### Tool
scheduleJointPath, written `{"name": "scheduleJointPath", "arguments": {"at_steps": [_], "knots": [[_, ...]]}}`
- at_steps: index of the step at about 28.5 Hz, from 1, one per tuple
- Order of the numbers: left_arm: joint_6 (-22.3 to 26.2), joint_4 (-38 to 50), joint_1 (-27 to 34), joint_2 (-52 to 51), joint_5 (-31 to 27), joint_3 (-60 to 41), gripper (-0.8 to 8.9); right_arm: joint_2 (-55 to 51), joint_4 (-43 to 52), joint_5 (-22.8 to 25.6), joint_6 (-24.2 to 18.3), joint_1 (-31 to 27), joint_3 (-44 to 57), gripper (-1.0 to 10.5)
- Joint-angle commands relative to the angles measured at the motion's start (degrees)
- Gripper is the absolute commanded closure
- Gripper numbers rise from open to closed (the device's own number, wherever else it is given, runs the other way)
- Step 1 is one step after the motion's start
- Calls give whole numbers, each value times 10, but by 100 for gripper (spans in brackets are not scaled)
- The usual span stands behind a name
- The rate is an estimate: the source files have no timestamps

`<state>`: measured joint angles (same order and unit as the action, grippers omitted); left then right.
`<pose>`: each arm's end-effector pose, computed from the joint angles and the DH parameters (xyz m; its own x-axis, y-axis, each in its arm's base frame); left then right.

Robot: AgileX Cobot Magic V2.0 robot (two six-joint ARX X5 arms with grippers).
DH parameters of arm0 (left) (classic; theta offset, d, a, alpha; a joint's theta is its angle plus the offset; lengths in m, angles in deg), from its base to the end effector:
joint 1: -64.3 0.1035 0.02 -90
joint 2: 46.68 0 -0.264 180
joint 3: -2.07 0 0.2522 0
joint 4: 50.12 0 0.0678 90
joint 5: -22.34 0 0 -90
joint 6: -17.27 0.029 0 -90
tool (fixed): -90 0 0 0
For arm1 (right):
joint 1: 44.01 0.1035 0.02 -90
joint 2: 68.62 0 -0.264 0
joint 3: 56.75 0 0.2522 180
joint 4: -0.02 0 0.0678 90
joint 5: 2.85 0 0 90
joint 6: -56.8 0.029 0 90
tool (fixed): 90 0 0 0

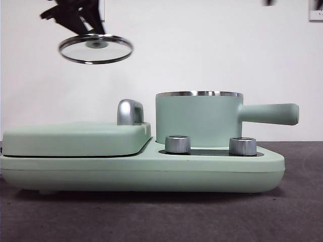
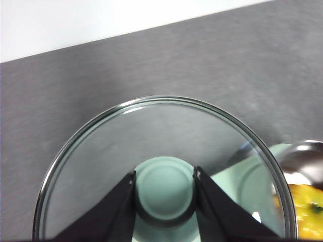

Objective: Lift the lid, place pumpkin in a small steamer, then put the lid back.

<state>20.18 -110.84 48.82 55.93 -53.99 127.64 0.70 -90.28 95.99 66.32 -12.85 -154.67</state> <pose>0.3699 -0.1096 0.4007 0.6772 -0.4328 -0.5950 0.4688 0.8771 -0.1044 0.1683 0.0965 0.3863 0.4804 0.1109 -0.8700 -0.3181 0.9464 -0.0550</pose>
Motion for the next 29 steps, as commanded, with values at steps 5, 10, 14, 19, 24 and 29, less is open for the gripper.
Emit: {"name": "scheduleJointPath", "arguments": {"at_steps": [5,10,14,19,24,29], "knots": [[8,18,-71,6,6,22,797,-241,83,-12,57,10,210,442],[21,24,-125,7,6,22,797,-406,107,-62,55,10,302,442],[32,27,-162,10,6,22,797,-507,104,-81,55,10,324,442],[54,33,-217,39,5,22,797,-603,110,-107,55,10,324,442],[72,38,-239,74,-4,22,797,-608,109,-134,56,10,324,442],[97,45,-239,97,-3,22,797,-608,109,-133,57,10,324,442]]}}
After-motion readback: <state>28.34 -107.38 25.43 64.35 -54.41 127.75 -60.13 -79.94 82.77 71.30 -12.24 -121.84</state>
